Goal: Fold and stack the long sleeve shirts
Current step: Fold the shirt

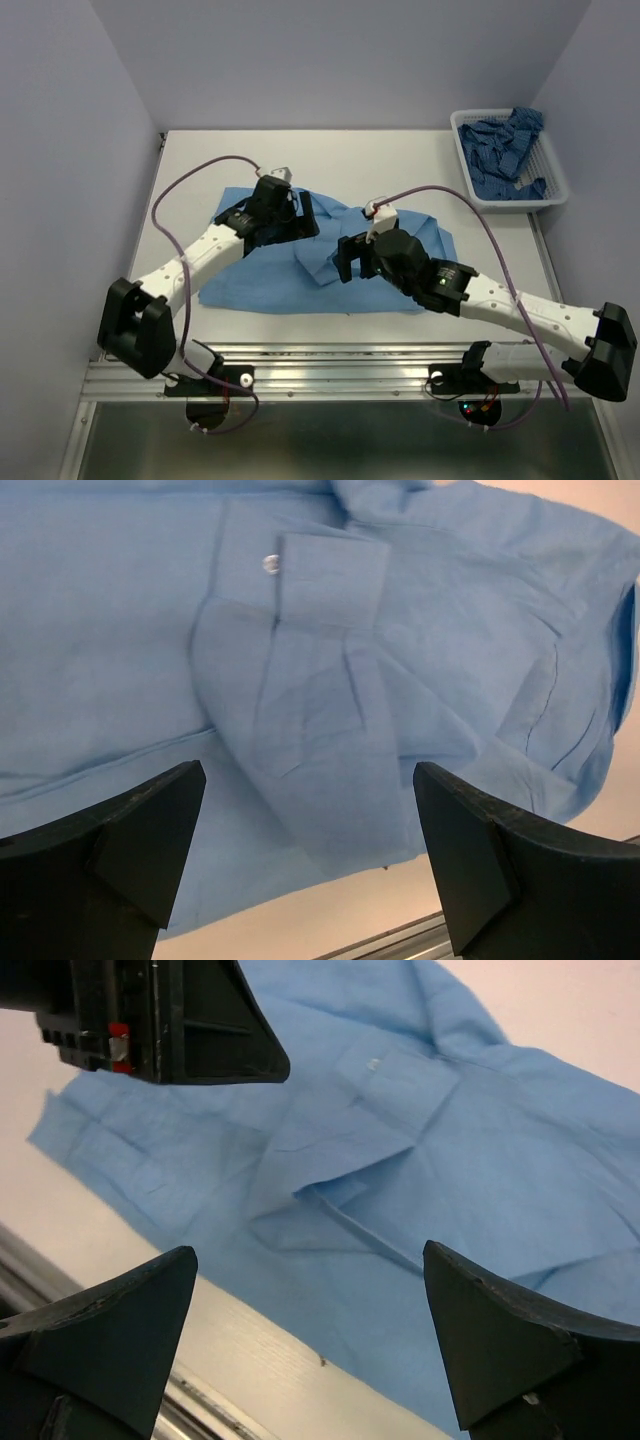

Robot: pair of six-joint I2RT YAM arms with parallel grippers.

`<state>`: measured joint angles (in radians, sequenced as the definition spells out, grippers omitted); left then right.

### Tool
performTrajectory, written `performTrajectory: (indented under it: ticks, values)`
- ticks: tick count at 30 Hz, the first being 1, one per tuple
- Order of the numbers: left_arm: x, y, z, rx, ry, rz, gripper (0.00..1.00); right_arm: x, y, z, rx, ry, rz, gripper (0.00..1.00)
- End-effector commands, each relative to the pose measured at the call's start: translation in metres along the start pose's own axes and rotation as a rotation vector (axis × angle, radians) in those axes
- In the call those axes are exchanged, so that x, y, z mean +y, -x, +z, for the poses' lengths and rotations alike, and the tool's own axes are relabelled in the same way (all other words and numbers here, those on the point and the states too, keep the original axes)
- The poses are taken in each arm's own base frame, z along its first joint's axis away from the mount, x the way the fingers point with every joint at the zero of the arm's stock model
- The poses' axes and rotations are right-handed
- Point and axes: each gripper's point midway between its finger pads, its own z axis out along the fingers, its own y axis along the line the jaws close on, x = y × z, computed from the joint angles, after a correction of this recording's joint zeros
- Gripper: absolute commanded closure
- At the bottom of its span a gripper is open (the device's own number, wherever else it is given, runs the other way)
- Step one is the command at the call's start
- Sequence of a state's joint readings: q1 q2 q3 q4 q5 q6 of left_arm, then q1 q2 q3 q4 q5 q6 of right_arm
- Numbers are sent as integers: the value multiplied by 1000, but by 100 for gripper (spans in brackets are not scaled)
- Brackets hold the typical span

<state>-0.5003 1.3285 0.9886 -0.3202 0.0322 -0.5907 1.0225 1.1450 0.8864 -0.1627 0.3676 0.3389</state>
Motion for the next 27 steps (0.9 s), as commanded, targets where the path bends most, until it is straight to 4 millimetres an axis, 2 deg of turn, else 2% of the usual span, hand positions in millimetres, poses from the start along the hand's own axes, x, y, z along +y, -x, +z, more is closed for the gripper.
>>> performTrajectory:
  ticks: [1, 2, 5, 7, 8, 9, 10, 17, 22, 25, 27]
  values:
    - [-42, 5, 7, 33, -38, 240, 1, -59, 1, -6, -7, -275, 85, 0]
    - [-45, 0, 17, 69, -25, 274, 1, -75, 4, -8, -16, -312, 149, 0]
    - [-60, -13, 31, 134, -51, 337, 1, -94, -5, -7, 9, -324, 217, 0]
    - [-60, -33, 45, 206, -46, 377, 1, -103, -11, -9, 21, -343, 224, 0]
    - [-62, -32, 49, 202, -33, 391, 1, -105, -13, -10, 23, -355, 220, 0]
    - [-53, -38, 58, 231, 18, 392, 1, -108, -13, -11, 20, -369, 216, 0]
    - [-46, -33, 65, 215, 77, 393, 1, -113, -14, -12, 17, -383, 217, 0]
    - [-58, -15, 105, 187, 161, 416, 1, -120, -21, -11, 31, -414, 208, 0]
    - [-64, 1, 125, 148, 205, 422, 1, -127, -27, -11, 37, -435, 206, 0]
    - [-61, 5, 137, 155, 258, 430, 2, -132, -30, -12, 42, -454, 204, 0]
    - [-61, 1, 145, 174, 256, 437, 5, -138, -31, -12, 38, -484, 189, 0]
